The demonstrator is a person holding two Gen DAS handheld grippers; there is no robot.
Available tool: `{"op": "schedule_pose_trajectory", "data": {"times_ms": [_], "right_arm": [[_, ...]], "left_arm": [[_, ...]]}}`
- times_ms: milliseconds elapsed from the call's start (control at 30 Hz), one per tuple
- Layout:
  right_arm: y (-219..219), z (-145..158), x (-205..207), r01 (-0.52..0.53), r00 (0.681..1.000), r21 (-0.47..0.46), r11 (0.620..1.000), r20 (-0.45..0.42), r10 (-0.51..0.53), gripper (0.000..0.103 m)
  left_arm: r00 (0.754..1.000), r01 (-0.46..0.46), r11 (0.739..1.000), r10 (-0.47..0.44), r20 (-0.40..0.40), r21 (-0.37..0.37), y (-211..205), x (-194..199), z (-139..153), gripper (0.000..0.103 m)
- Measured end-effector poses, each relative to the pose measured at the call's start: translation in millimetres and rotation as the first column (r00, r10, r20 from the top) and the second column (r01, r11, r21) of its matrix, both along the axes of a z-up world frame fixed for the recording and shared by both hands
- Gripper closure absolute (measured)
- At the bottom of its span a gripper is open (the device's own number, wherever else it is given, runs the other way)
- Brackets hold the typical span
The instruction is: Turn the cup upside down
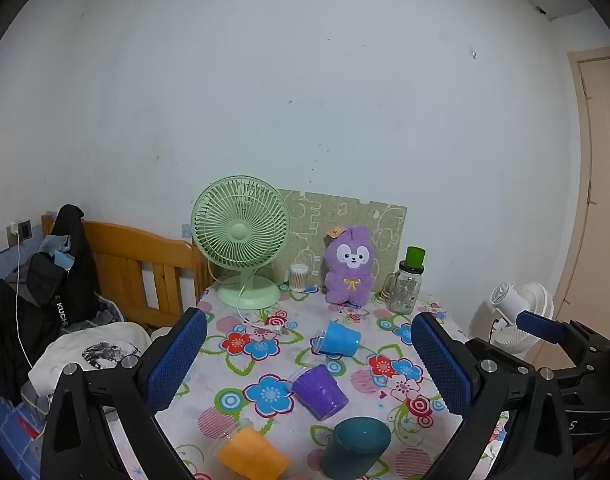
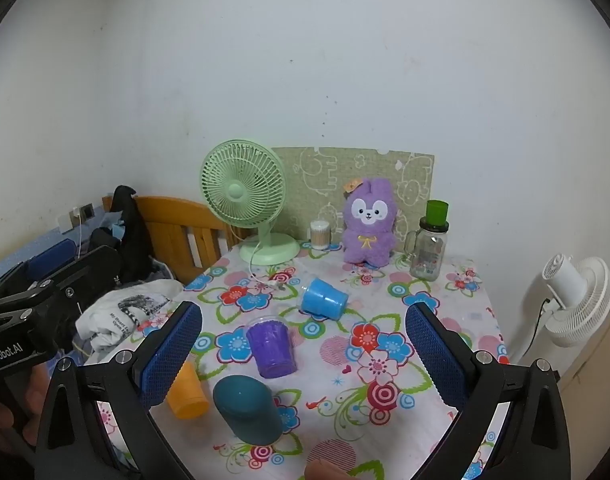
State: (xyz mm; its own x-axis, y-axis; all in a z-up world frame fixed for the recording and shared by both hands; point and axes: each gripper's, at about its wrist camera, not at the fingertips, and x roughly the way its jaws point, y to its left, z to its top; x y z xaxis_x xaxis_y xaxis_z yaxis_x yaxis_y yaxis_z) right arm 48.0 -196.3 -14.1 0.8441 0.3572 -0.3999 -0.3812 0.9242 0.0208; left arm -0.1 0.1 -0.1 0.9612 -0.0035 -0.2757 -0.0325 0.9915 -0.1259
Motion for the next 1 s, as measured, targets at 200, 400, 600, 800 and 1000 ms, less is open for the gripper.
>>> {"op": "schedule_pose_trajectory", "data": {"times_ms": [200, 400, 600, 800, 1000], "right_arm": [[0.1, -0.2, 0.2, -0.002, 1.000, 0.004, 1.000, -0.003, 0.002, 0.000], [1.3, 0.6, 1.6, -0.001, 1.000, 0.000, 1.000, -0.005, 0.001, 0.000], [3.7, 0.4, -0.3, -0.002, 1.000, 0.002, 1.000, -0.004, 0.002, 0.000], [5.9, 0.8, -0.2, -0.002, 1.000, 0.001, 1.000, -0.007, 0.002, 0.000], [6.8, 0.3, 0.2, -0.003, 1.000, 0.000, 1.000, -0.007, 0.003, 0.000]], "left_arm": [[1.000, 0.004, 1.000, -0.004, 0.003, 0.008, -3.8, -1.9, 0.1, 0.000], [1.000, 0.005, 1.000, -0.004, -0.005, 0.006, -4.3, -0.4, 0.3, 0.000], [1.000, 0.004, 1.000, -0.004, -0.006, 0.004, -3.6, 0.0, 0.2, 0.000], [1.000, 0.005, 1.000, -0.005, -0.008, 0.004, -2.3, 1.1, 0.8, 0.000], [1.000, 0.006, 1.000, -0.006, -0.008, 0.001, -1.4, 0.8, 0.2, 0.000]]}}
